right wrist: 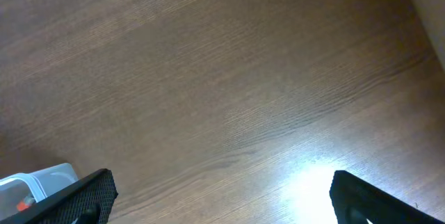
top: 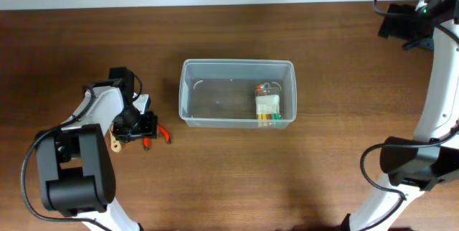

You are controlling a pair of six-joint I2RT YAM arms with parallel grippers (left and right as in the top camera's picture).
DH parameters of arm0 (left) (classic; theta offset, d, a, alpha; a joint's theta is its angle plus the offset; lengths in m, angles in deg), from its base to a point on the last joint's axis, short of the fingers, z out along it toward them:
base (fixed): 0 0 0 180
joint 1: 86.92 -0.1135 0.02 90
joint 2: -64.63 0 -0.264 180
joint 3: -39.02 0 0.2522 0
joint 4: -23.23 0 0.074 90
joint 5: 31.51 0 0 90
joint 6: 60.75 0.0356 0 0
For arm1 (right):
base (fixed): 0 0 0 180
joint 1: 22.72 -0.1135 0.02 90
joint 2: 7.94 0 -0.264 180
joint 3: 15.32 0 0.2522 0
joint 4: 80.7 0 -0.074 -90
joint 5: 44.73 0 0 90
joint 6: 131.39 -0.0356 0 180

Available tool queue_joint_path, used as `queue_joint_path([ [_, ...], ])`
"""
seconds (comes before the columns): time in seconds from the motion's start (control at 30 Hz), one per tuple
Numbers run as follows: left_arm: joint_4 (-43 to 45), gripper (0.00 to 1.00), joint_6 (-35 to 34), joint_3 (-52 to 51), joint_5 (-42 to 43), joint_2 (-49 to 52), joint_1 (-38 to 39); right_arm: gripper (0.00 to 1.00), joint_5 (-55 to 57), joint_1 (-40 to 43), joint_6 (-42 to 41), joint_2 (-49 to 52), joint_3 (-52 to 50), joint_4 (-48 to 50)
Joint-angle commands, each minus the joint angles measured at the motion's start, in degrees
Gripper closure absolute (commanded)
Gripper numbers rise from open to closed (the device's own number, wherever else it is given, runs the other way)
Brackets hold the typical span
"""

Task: Pack container
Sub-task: 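Close the left gripper on the pliers handles and lift them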

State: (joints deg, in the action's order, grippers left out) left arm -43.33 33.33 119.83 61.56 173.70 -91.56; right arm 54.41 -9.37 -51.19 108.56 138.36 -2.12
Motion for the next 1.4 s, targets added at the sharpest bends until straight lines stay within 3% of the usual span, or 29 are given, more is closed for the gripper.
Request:
queue_joint_path([
  [0.0, 0.09, 0.36, 0.74, -0.44, 2.14, 0.7, 0.0, 0.01, 0.11, -0.2, 0.52, -0.94, 0.22, 0.02],
  [0.13, 0.13, 0.45, 0.74, -0.44, 2.21, 0.7, 0.26, 0.01, 0.13, -0.2, 0.52, -0.94, 0.22, 0.02],
  [0.73, 2.4, 0.48, 0.72, -0.48, 4.63, 0.7, 3.96, 0.01, 0.11, -0.2, 0.55, -0.94, 0.22, 0.02],
  [1.1, 2.49, 0.64, 0.72, -2.38, 4.63, 0.7, 3.96, 0.01, 0.13, -0.2, 0.52, -0.94, 0.22, 0.02],
  [1.27, 2.89, 0.67, 0.7, -4.74, 4.66, 0.7, 3.96, 0.01, 0.11, -0.2, 0.52, -0.94, 0.22, 0.02],
  [1.37, 3.13, 0.77, 0.44, -5.75, 4.68, 0.7, 3.98, 0.01, 0.13, -0.2, 0.52, -0.94, 0.22, 0.02],
])
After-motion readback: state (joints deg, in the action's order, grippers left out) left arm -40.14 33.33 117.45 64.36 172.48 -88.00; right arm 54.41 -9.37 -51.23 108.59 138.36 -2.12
